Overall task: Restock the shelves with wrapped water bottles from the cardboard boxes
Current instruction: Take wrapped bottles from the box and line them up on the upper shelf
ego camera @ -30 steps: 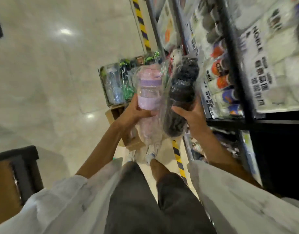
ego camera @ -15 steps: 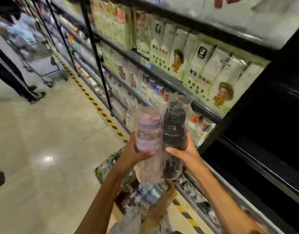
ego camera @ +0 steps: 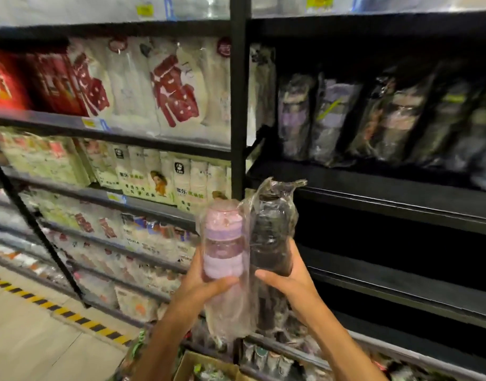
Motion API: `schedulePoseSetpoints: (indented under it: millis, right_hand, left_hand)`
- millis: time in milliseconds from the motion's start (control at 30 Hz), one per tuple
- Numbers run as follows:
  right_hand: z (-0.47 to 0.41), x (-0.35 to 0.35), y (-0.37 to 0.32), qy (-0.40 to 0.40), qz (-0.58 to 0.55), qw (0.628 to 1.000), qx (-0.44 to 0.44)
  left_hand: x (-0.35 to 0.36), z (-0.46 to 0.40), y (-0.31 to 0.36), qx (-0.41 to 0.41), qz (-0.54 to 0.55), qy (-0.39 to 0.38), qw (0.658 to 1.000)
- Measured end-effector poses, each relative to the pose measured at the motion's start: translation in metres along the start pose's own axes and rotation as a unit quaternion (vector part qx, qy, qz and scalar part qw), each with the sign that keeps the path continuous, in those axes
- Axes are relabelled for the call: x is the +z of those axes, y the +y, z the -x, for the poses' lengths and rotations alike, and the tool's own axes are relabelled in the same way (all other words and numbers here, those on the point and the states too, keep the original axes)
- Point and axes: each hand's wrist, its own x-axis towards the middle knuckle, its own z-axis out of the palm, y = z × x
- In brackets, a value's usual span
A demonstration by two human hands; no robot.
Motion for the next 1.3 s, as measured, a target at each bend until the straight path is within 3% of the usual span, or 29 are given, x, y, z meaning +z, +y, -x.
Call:
schedulePoseSetpoints:
  millis: [300,567,1033,1300]
  right_hand:
    - [0.065,-0.15,-0.066,0.127,0.04,0.989,-0.064]
    - [0.09,-0.253,-0.116,0.165,0.033,0.98,-0.103]
    - [-0.016,-0.315,-0.183,0.184,0.028,0.969,-0.16]
    - [-0.1,-0.336,-0.176,0.207,0.066,0.963,-0.157]
  left_hand:
    - [0.167,-0.023,0.037,0.07,0.024,-0.111,0.991]
    - [0.278,-0.034,0.065,0.11,0.04,-0.122,0.986]
    - [0.33,-0.16,0.119,0.163,0.024,-0.074,0.984]
    - [0.343,-0.255,0.107,0.191,-0.031,-0.036,0.98]
